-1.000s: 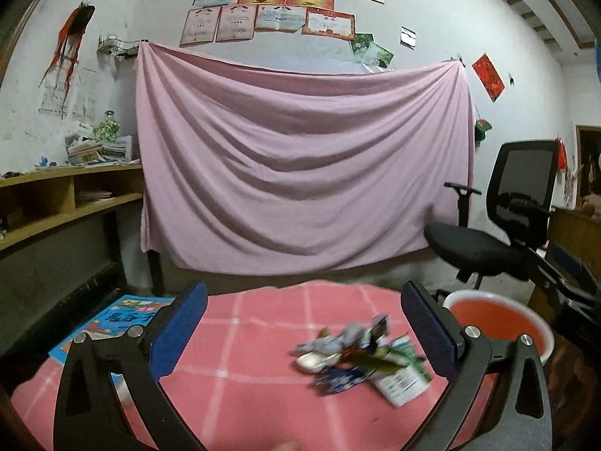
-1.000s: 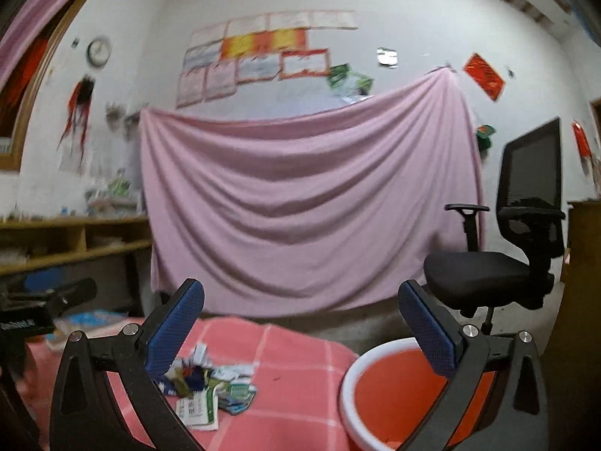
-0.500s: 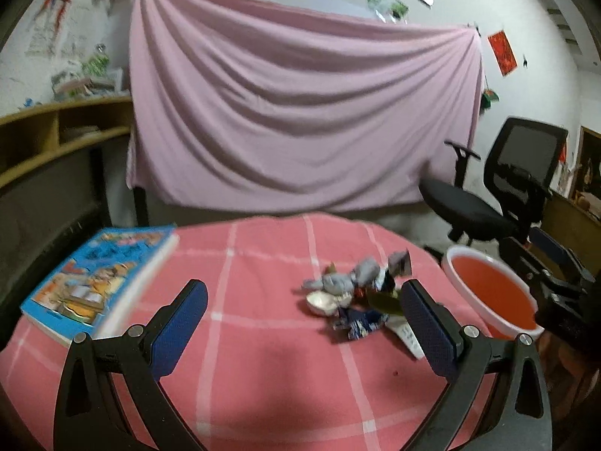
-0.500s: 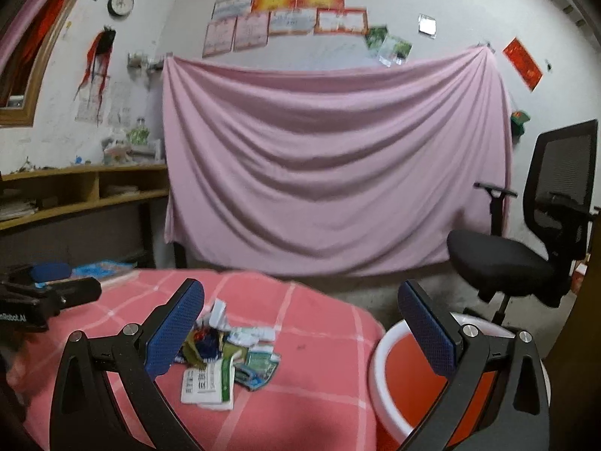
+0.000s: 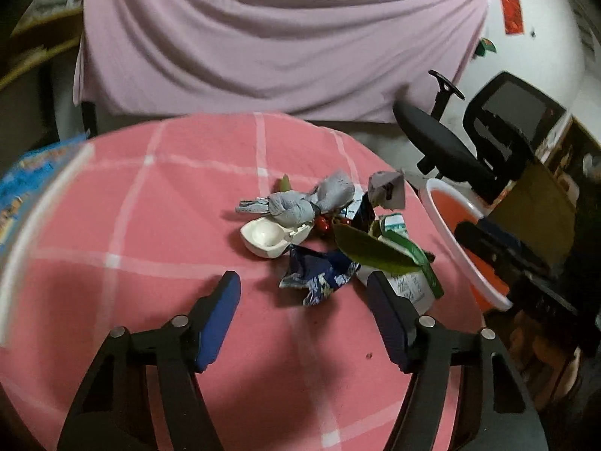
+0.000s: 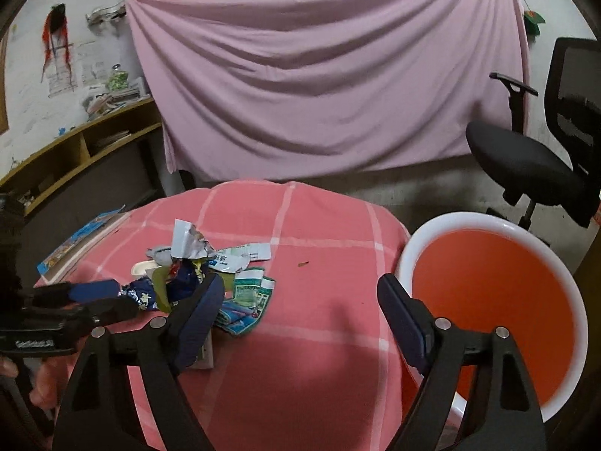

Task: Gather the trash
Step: 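Grasp the blue wrapper with the left gripper while the right gripper grasps a green packet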

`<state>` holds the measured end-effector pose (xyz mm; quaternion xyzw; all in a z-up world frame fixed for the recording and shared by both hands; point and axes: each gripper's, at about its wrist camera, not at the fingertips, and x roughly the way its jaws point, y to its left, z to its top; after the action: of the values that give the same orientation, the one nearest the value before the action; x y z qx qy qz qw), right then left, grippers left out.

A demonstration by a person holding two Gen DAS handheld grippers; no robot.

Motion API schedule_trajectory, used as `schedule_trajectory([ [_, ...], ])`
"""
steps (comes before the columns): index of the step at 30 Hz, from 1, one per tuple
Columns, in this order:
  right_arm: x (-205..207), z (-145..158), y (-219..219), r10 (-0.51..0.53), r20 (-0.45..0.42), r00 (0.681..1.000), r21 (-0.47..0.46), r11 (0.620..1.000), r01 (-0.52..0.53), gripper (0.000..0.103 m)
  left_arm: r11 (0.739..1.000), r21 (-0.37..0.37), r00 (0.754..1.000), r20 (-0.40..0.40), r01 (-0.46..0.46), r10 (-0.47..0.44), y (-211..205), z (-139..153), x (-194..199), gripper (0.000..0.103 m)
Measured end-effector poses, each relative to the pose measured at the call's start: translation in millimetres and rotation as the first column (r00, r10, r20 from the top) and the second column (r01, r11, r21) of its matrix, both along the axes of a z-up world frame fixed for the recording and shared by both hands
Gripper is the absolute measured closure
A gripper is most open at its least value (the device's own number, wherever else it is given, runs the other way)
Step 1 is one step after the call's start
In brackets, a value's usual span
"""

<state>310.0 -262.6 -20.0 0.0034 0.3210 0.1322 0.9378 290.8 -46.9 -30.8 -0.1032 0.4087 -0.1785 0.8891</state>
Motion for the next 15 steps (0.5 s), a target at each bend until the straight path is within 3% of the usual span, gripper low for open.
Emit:
schedule_trajectory([
  [2,3,-1,1,0.004,-0.016,1.0,-0.004,1.0,-0.004,0.02,1.0,-0.005,1.0,-0.003,-0.003,0.003,1,1,3,0.041],
  [4,6,-2,2,0.004,-0.034,0.999,-0.011,1.0,-0.004,0.02,1.0,0.005,1.0,-0.012,-0.011,0.011,1,2,5,0.048],
  [11,15,-8,7,-0.01,-0.093,0.996,-0.051,0.999,0.005,0.02,0.997,-0.034,0.997,-0.051,-0.063,0.061,13,4,8,0.083],
  [15,20,-11,18,0.002,-0.124,0.992,-0.071,0.997,-0.011,0.02,0.996,-0.063,0.997,-0.06,-0.061,0.057,16,6,7,0.087],
])
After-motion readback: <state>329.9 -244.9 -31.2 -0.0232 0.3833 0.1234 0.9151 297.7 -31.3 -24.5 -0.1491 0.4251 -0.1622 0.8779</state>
